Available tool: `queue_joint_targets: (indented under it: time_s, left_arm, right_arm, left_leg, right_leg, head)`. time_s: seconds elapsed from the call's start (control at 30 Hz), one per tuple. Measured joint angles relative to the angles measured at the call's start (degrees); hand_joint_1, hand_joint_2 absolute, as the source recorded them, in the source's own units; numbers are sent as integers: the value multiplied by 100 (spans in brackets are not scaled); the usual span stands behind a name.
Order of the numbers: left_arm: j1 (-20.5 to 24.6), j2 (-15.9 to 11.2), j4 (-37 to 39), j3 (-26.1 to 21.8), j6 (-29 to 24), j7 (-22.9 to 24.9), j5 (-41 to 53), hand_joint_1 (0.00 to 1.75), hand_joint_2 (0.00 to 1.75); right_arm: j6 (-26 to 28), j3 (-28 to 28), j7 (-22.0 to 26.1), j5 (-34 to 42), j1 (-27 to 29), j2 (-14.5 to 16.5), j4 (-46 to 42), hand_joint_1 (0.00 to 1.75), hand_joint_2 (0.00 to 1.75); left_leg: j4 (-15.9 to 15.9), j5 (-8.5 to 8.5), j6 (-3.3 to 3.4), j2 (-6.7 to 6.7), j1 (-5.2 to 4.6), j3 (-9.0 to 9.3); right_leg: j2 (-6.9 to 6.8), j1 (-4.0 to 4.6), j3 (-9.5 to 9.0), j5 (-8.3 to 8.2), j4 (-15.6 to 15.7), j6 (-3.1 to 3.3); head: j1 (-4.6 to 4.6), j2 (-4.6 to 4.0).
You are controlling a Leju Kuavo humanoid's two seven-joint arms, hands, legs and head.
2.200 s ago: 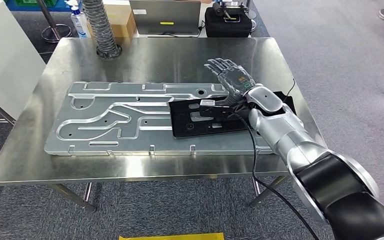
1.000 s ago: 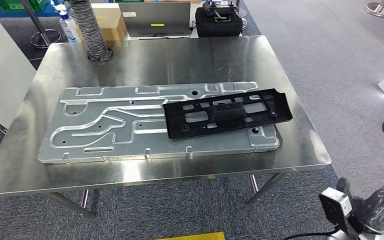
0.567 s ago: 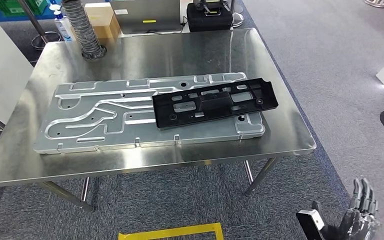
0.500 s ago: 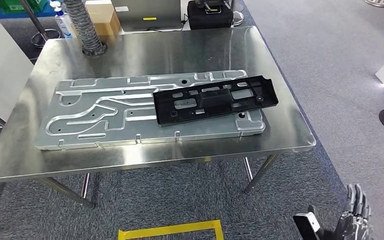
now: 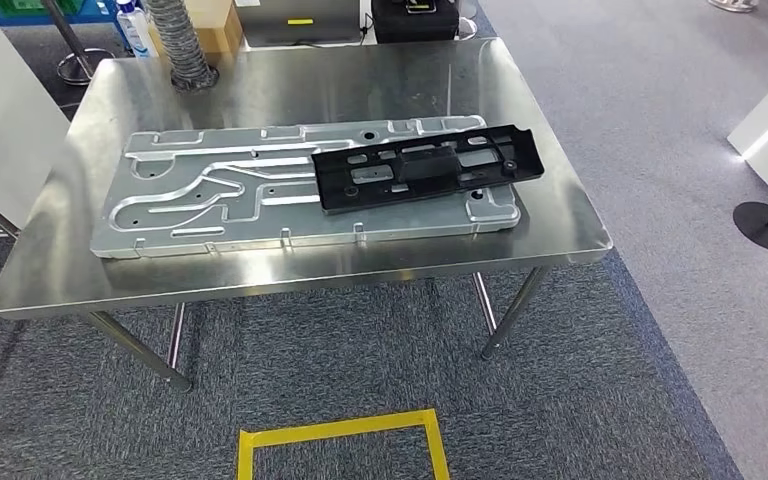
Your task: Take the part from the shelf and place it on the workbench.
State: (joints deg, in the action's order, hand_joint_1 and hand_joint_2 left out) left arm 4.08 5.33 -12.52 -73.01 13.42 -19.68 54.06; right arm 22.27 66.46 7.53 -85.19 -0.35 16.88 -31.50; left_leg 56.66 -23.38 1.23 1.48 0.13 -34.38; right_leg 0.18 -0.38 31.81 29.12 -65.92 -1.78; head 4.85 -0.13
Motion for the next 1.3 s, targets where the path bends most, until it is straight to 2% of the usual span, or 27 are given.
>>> queue_joint_targets:
  time_s: [0.03, 0.07, 0.1, 0.3, 0.33, 0.43, 0.47, 0.5, 0.53, 0.57, 0.63, 0.67, 0.73, 0.77, 0.8, 0.83, 0.9, 0.93, 0.97, 1.0, 1.03, 1.07, 1.1, 1.13, 1.17, 1.23, 1.3]
  left_arm:
    - [-2, 3, 0, 5, -5, 25, 22, 0, 0]
    - [-3, 7, 0, 12, -17, 59, 44, 0, 0]
    - [-3, 11, 0, 23, -33, 108, 78, 0, 0]
    - [2, 18, 0, 69, -66, 273, 193, 0, 0]
    - [-9, 18, 0, 100, -69, 331, 240, 0, 0]
    - [-42, 21, 3, 230, -62, 467, 380, 0, 0]
    - [-43, 21, 4, 260, -57, 472, 400, 0, 0]
    - [-43, 21, 4, 277, -56, 470, 411, 0, 0]
    - [-42, 19, 4, 287, -57, 467, 419, 0, 0]
    - [-36, 14, 4, 293, -62, 463, 422, 0, 0]
    - [-16, -1, 4, 310, -76, 458, 435, 0, 0]
    - [-6, -7, 4, 320, -81, 455, 448, 0, 0]
    - [-2, -15, 5, 344, -72, 450, 476, 0, 0]
    - [-3, -22, 6, 362, -65, 445, 495, 0, 0]
    - [-4, -32, 6, 381, -58, 444, 510, 0, 0]
    - [-4, -43, 7, 399, -54, 442, 524, 0, 0]
    - [-3, -68, 7, 418, -52, 439, 541, 0, 0]
    - [-2, -77, 7, 422, -53, 438, 544, 0, 0]
    - [-2, -82, 7, 425, -54, 438, 545, 0, 0]
    - [-2, -85, 7, 427, -55, 438, 543, 0, 0]
    - [-1, -86, 7, 428, -58, 438, 538, 0, 0]
    - [-2, -89, 7, 428, -66, 439, 528, 0, 0]
    - [-2, -92, 7, 427, -75, 440, 508, 0, 0]
    - [-1, -94, 7, 423, -86, 443, 486, 0, 0]
    - [4, -97, 7, 419, -98, 450, 460, 0, 0]
    - [14, -110, 7, 408, -124, 474, 422, 0, 0]
    - [15, -140, 7, 396, -155, 505, 391, 0, 0]
  right_arm:
    - [-265, 17, -313, 15, -32, -1, 182, 0, 0]
    - [-524, 57, -583, 72, -63, -1, 352, 0, 0]
    - [-759, 114, -808, 156, -92, -1, 501, 0, 0]
    - [-1202, 300, -1176, 359, -142, -7, 792, 0, 0]
    - [-1337, 368, -1237, 422, -166, -45, 899, 0, 0]
    - [-1700, 594, -1423, 591, -255, -327, 1349, 0, 0]
    - [-1736, 629, -1460, 594, -270, -430, 1456, 0, 0]
    - [-1752, 646, -1483, 585, -280, -516, 1531, 0, 0]
    - [-1764, 655, -1497, 575, -290, -607, 1603, 0, 0]
    - [-1768, 657, -1504, 567, -305, -693, 1667, 0, 0]
    - [-1767, 659, -1510, 565, -325, -871, 1785, 0, 0]
    - [-1766, 661, -1512, 568, -333, -959, 1840, 0, 0]
    - [-1763, 665, -1514, 577, -340, -1110, 1936, 0, 0]
    - [-1758, 669, -1514, 581, -345, -1159, 1971, 0, 0]
    - [-1754, 674, -1514, 583, -349, -1187, 1996, 0, 0]
    - [-1747, 680, -1519, 583, -352, -1198, 2011, 0, 0]
    - [-1737, 690, -1540, 583, -356, -1200, 2032, 0, 0]
    - [-1733, 692, -1558, 583, -357, -1199, 2042, 0, 0]
    - [-1731, 693, -1578, 583, -359, -1193, 2052, 0, 0]
    - [-1728, 694, -1598, 583, -360, -1175, 2060, 0, 0]
    - [-1722, 694, -1613, 583, -361, -1153, 2065, 0, 0]
    - [-1714, 694, -1623, 584, -364, -1129, 2067, 0, 0]
    - [-1705, 694, -1625, 585, -370, -1109, 2067, 0, 0]
    - [-1699, 695, -1625, 588, -376, -1100, 2067, 0, 0]
    - [-1695, 696, -1625, 593, -381, -1096, 2067, 0, 0]
    - [-1694, 703, -1624, 610, -384, -1096, 2067, 0, 0]
    - [-1692, 710, -1624, 626, -388, -1102, 2067, 0, 0]
  left_leg:
    - [33, 44, -29, 2, -5, -64]
    - [55, 89, -62, 8, -9, -100]
    - [67, 133, -95, 13, -9, -120]
    - [68, 227, -174, 18, 12, -138]
    - [228, 32, -197, -9, 22, -198]
    - [1463, -934, -265, -89, 52, -470]
    - [1716, -967, -271, -91, 53, -444]
    - [1697, -820, -265, -92, 53, -315]
    - [1483, -650, -249, -93, 52, -90]
    - [1090, -575, -222, -96, 48, 242]
    - [200, -684, -160, -104, 16, 864]
    - [-81, -768, -129, -108, -8, 1034]
    - [-206, -731, -53, -99, -32, 1021]
    - [-224, -666, -8, -88, -29, 975]
    - [-237, -591, 44, -75, -21, 910]
    - [-249, -514, 84, -63, -12, 834]
    - [-240, -378, 117, -57, -21, 667]
    - [-232, -311, 112, -56, -24, 583]
    - [-219, -245, 101, -53, -25, 489]
    - [-199, -181, 84, -51, -22, 387]
    - [-170, -125, 63, -51, -16, 285]
    - [-134, -80, 38, -52, -10, 191]
    - [-92, -47, 10, -51, -11, 110]
    - [-57, -11, -24, -48, -12, 53]
    - [-34, 26, -60, -42, -12, 11]
    - [-22, 104, -137, -36, -3, -38]
    - [92, -31, -197, -60, 11, -107]
  right_leg:
    - [-2, 10, -339, 53, 467, 30]
    - [-3, 25, -577, 130, 812, 63]
    - [-2, 45, -703, 200, 1016, 98]
    - [-7, 62, -672, 160, 1066, 188]
    - [-18, 57, -608, 89, 1075, 240]
    - [-49, 76, -214, -245, 1064, 357]
    - [-51, 85, -79, -336, 1044, 352]
    - [-52, 89, 38, -406, 1019, 342]
    - [-50, 90, 157, -475, 990, 328]
    - [-46, 90, 262, -538, 957, 309]
    - [-48, 88, 393, -653, 909, 252]
    - [-55, 79, 418, -709, 903, 218]
    - [-67, 56, 440, -813, 922, 149]
    - [-59, 43, 477, -766, 891, 118]
    - [-49, 33, 535, -604, 778, 90]
    - [-40, 21, 616, -338, 554, 65]
    - [-33, -6, 789, 256, -161, 25]
    - [-33, -17, 836, 398, -504, 6]
    - [-33, -30, 821, 394, -721, -10]
    - [-34, -45, 714, 268, -746, -24]
    - [-34, -60, 508, 96, -564, -33]
    - [-35, -74, 212, -39, -210, -36]
    - [-34, -73, -116, -76, 247, -31]
    - [-31, -65, -391, -30, 660, -9]
    - [-27, -51, -566, 39, 947, 16]
    - [-22, -31, -631, 93, 1146, 84]
    - [-43, -37, -567, 14, 1163, 174]
  head:
    - [2, 0]
    - [2, 0]
    - [3, 0]
    - [3, 0]
    - [3, 0]
    - [4, 0]
    - [4, 0]
    - [4, 0]
    - [4, 0]
    - [4, 0]
    - [4, 0]
    - [4, 0]
    - [3, 0]
    - [4, 0]
    - [3, 0]
    - [3, 0]
    - [3, 0]
    - [3, 0]
    - [3, 0]
    - [3, 0]
    - [3, 0]
    - [3, 0]
    - [3, 0]
    - [3, 0]
    - [3, 0]
    - [3, 0]
    - [4, 0]
